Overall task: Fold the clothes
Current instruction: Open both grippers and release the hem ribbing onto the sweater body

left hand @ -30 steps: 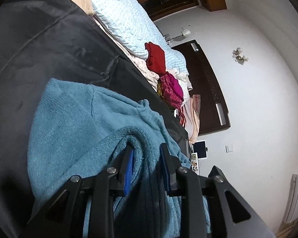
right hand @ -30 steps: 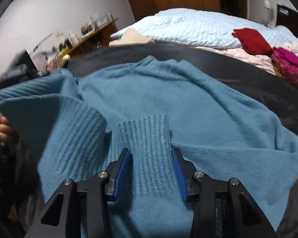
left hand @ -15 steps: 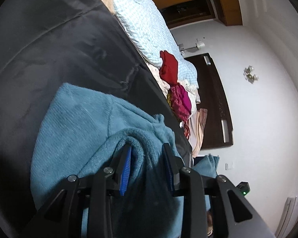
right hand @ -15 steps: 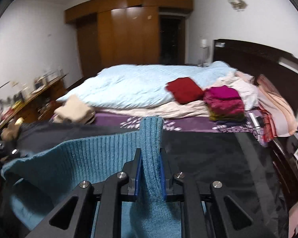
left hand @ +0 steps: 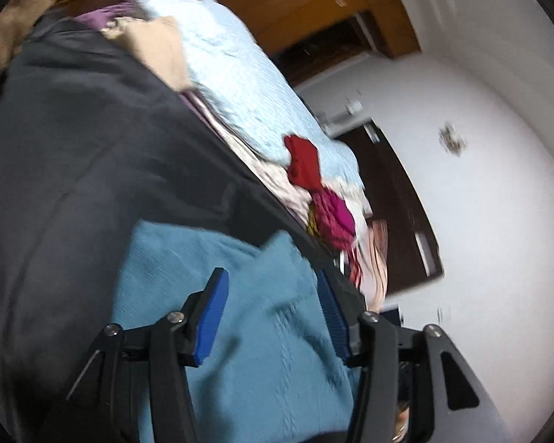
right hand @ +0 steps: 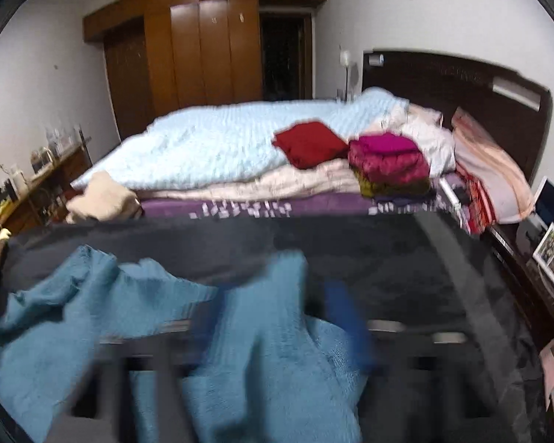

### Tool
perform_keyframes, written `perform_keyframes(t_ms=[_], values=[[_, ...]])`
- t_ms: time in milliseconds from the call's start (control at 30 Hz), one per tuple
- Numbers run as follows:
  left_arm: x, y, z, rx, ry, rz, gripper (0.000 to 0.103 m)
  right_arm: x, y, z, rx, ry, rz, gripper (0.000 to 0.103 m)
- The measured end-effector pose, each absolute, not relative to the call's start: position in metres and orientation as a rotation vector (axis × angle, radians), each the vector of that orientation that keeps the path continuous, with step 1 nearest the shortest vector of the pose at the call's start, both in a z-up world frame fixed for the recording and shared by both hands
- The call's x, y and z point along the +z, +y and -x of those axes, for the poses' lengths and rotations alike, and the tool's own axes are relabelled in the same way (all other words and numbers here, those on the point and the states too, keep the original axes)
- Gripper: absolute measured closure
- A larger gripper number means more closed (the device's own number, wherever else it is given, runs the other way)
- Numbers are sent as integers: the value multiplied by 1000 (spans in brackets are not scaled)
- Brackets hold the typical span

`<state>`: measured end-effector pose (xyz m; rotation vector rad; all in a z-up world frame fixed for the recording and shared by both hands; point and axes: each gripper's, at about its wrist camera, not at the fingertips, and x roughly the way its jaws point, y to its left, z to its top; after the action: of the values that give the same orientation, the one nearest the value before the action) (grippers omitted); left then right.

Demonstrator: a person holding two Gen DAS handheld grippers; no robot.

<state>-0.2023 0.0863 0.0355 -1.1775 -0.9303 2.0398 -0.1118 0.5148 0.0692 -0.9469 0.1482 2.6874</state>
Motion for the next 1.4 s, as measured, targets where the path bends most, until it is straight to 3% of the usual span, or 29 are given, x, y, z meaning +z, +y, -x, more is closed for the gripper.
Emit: perform_keyframes(t_ms=[100,300,533,800,1000,1067,1100,1133,1200,1400], values=[[40,125,195,1989,-755,1207,45,88,496,95,2719,80,901,22],[30,199,185,2083,-353,1342,44,70,463,85,2719,25,1099,22],[47,180,195,2313,-247,1217,44,42,481,82,2674,102,1166,22],[34,189,197,2435,124,1178,43,33,486,82,2666,123,1191,22],[11,198,206,2406,269,1202,43,31,489,78,2662,150,1203,22],[12,185,210,2412,179,1227,43,30,490,79,2659,155,1205,22],[13,178,212,2414,132,1239,52,29,488,79,2658,146,1205,22],[13,171,214,2415,84,1251,70,29,487,79,2656,140,1204,22],[14,158,219,2415,-10,1274,83,29,485,79,2653,118,1200,22],[17,117,232,2401,-297,1334,91,31,488,77,2635,68,1153,22]])
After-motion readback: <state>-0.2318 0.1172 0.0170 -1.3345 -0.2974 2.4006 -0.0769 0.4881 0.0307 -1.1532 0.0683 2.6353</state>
